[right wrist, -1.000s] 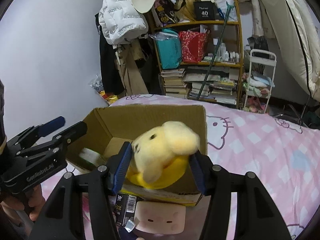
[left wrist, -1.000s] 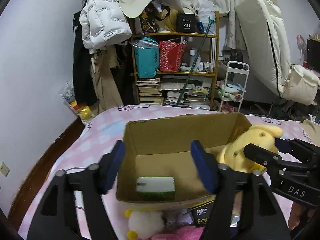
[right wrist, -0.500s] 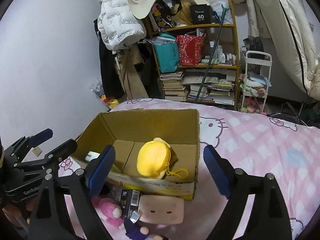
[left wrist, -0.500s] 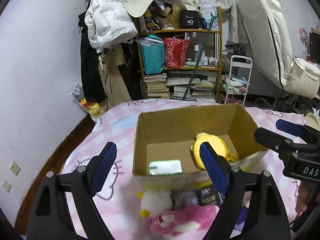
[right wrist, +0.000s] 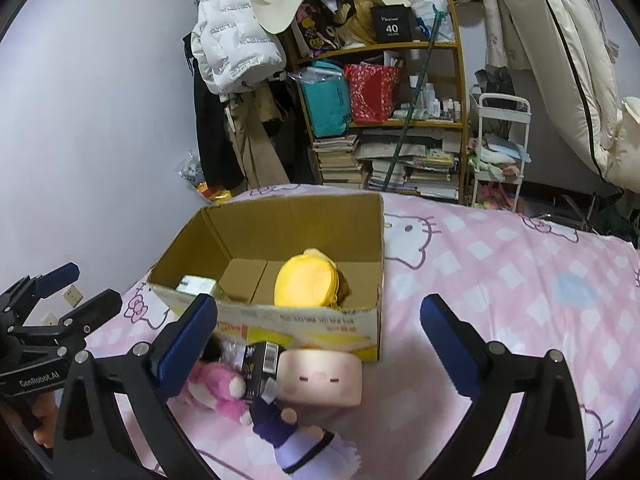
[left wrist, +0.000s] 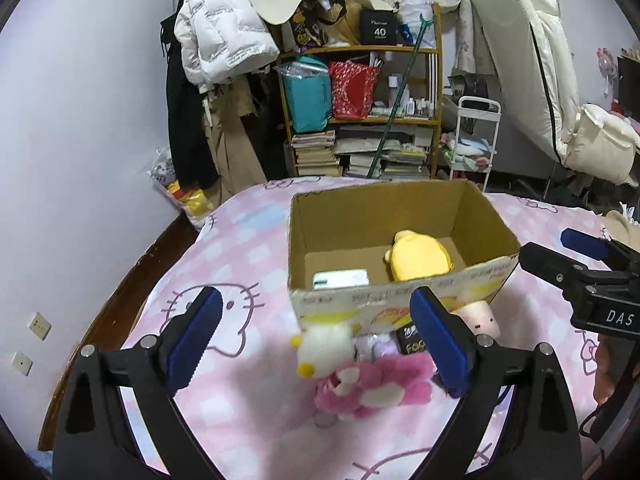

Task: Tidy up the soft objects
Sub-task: 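Lower the yellow plush into the box and open the right gripper, then lower the left gripper onto the white pom-pom toy while the right gripper lowers onto the pink pig cushion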

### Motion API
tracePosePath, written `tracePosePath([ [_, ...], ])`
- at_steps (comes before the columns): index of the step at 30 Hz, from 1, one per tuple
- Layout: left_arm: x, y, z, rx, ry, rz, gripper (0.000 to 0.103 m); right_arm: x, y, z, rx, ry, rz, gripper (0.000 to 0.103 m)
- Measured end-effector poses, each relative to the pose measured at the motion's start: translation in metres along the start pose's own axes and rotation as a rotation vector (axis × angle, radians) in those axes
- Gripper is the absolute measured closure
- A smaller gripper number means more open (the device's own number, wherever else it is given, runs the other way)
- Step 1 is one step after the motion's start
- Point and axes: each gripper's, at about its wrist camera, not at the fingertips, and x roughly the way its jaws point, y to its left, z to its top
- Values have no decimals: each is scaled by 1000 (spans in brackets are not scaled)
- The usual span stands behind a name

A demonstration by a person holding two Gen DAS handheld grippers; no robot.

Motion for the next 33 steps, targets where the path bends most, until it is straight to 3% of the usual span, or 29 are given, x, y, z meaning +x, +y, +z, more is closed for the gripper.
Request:
tracePosePath([
  [18,74,11,-9,-84,227,-45,9,33,4,-15,-16,86,-5,0],
  [33,124,2,-26,-39,400,-32,9,70,-7,-32,25,204,-52,0],
])
